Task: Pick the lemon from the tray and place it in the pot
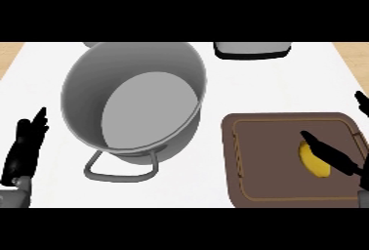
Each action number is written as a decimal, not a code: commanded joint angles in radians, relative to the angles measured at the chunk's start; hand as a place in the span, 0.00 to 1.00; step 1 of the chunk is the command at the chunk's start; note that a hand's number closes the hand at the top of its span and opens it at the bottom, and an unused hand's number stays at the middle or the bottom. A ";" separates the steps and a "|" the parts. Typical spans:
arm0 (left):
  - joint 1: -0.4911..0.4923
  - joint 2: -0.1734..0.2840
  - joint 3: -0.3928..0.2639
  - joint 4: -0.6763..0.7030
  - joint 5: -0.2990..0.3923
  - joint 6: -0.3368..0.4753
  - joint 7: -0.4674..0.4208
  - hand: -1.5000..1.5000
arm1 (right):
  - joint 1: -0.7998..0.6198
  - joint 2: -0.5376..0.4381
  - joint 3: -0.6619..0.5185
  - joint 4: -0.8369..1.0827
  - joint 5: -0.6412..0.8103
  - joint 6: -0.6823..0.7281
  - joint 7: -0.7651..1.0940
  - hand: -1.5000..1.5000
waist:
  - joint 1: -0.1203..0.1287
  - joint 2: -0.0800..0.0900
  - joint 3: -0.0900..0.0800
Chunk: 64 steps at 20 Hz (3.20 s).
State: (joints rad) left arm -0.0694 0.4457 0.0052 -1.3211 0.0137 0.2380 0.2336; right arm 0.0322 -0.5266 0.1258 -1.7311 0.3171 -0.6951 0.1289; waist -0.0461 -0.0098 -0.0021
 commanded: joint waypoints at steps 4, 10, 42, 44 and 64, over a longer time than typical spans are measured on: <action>0.025 -0.008 -0.024 -0.057 -0.013 0.000 0.064 0.50 | 0.182 -0.162 0.024 -0.185 0.263 0.130 0.396 0.00 | 0.014 0.000 -0.006; 0.000 0.015 -0.018 -0.063 -0.014 -0.023 0.084 0.50 | 0.197 -0.270 0.074 -0.411 0.296 0.449 0.764 0.00 | 0.031 0.006 -0.006; 0.036 -0.037 0.015 -0.200 -0.069 -0.070 0.171 0.50 | 0.032 -0.107 0.092 -0.217 0.169 0.796 0.963 0.00 | 0.047 0.009 0.002; -0.079 -0.066 0.018 -0.036 -0.098 -0.061 0.129 0.50 | -0.022 -0.067 0.125 -0.235 0.212 0.822 1.038 0.00 | 0.042 0.010 0.002; -0.025 -0.098 0.100 -0.099 -0.130 -0.138 0.126 0.50 | -0.001 0.059 -0.024 -0.050 0.247 0.940 0.880 0.00 | 0.043 0.009 0.002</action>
State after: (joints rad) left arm -0.0836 0.3711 0.0929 -1.4441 -0.1003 0.1049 0.3792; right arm 0.0025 -0.4867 0.1413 -1.7649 0.5607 0.1986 0.9943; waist -0.0001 -0.0002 0.0000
